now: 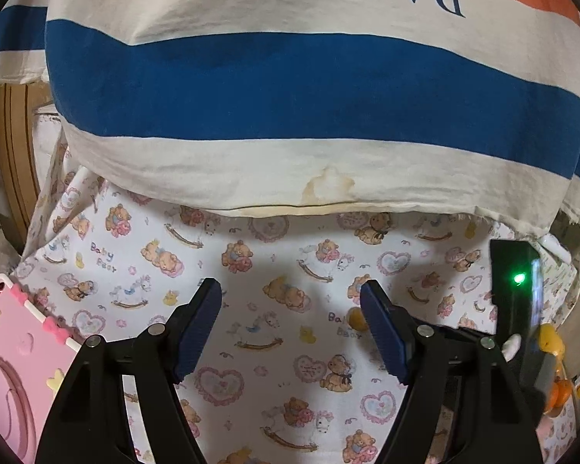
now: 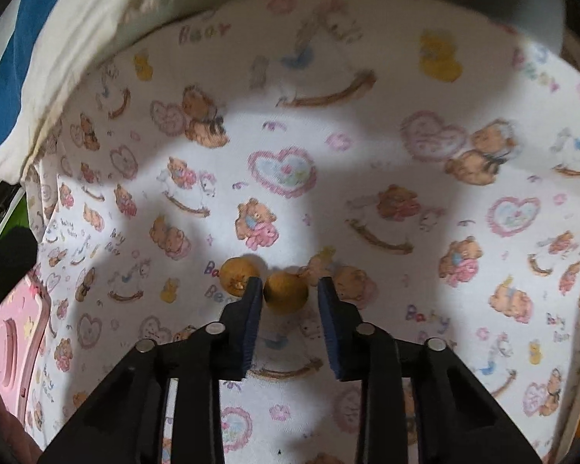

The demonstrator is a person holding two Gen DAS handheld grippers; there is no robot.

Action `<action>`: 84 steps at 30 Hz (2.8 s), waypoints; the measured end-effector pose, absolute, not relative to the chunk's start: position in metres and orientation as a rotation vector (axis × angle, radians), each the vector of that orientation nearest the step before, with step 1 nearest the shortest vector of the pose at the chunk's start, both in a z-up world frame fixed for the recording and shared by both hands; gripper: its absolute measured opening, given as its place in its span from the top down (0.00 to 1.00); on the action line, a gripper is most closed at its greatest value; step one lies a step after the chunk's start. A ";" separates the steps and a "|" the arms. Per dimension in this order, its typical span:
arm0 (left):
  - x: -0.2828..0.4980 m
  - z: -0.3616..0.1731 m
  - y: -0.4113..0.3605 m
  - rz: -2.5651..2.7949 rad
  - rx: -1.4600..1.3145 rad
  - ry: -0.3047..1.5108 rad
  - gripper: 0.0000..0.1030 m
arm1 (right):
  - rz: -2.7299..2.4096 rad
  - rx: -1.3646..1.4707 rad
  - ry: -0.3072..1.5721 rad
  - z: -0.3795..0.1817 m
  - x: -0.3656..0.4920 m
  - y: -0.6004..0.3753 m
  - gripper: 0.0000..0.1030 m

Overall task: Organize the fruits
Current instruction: 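Grasp a small yellow-brown fruit with the right tool while the left tool grasps another, then lift both small fruits and carry them to the cream plate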

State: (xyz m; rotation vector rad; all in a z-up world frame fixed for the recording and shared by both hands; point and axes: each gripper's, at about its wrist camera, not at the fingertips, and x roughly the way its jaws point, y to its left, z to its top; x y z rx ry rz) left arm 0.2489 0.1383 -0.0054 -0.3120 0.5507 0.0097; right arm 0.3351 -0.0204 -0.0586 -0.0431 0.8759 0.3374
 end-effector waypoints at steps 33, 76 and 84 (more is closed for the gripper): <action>0.321 -0.026 0.074 -0.161 -0.127 0.823 0.75 | 0.156 0.113 0.681 -0.034 0.324 -0.084 0.75; 0.219 0.025 0.081 -0.106 -0.123 0.613 0.78 | 0.153 -0.005 0.544 0.009 0.254 -0.097 0.75; 0.179 0.036 0.054 -0.151 -0.118 0.503 0.78 | 0.126 -0.067 0.414 0.014 0.193 -0.121 0.75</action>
